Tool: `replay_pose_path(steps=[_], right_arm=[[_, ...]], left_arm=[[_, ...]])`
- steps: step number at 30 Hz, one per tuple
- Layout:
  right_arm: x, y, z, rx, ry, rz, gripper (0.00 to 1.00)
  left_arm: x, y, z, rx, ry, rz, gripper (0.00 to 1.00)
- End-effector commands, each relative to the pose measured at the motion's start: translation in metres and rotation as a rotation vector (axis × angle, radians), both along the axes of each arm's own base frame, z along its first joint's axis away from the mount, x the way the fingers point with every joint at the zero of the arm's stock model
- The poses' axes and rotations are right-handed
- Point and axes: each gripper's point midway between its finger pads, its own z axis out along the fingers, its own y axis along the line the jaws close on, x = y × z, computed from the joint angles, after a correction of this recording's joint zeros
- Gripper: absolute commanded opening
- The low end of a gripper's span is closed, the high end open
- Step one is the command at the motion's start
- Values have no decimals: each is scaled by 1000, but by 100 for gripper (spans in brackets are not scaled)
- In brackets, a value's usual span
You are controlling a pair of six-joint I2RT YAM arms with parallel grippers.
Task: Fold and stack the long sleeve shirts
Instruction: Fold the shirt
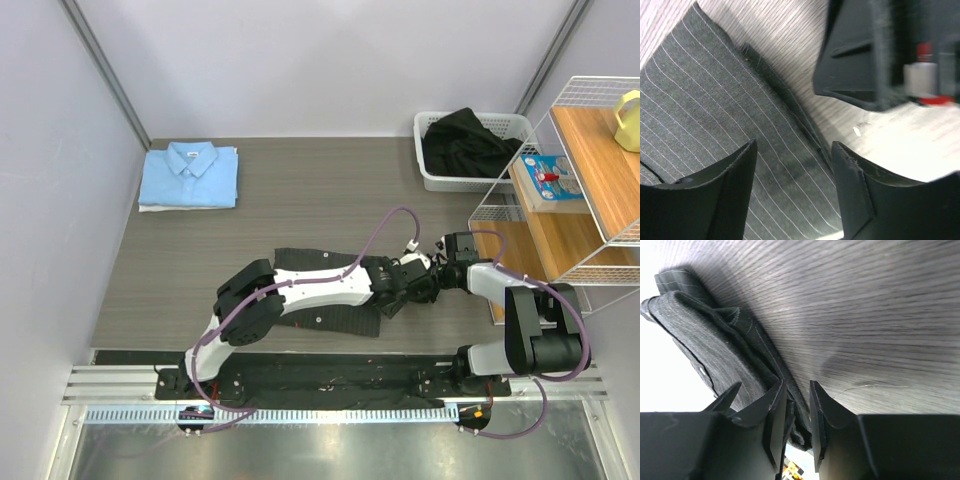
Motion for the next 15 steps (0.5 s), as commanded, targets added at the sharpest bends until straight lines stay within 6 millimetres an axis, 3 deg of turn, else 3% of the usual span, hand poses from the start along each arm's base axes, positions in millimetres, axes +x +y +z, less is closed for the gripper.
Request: replay_pose_path(steps=[1,3,9,11,15], right_arm=[[11,-3,6,-15,-28,-4,31],[11,-3,4,-16,-24,-3,32],[10,0,6,5,-25,10,31],[10,3,8,22,-35,15,30],[9,11,17,82,-76,36,30]], left_arm=[[9,0,7,12,-57,40,57],[9,3,5,26,-59,41,53],[6,3,18,-17,-47,36,27],[6,6,25,-38,-42,40,11],[8,13,29,-67,-13,43,4]])
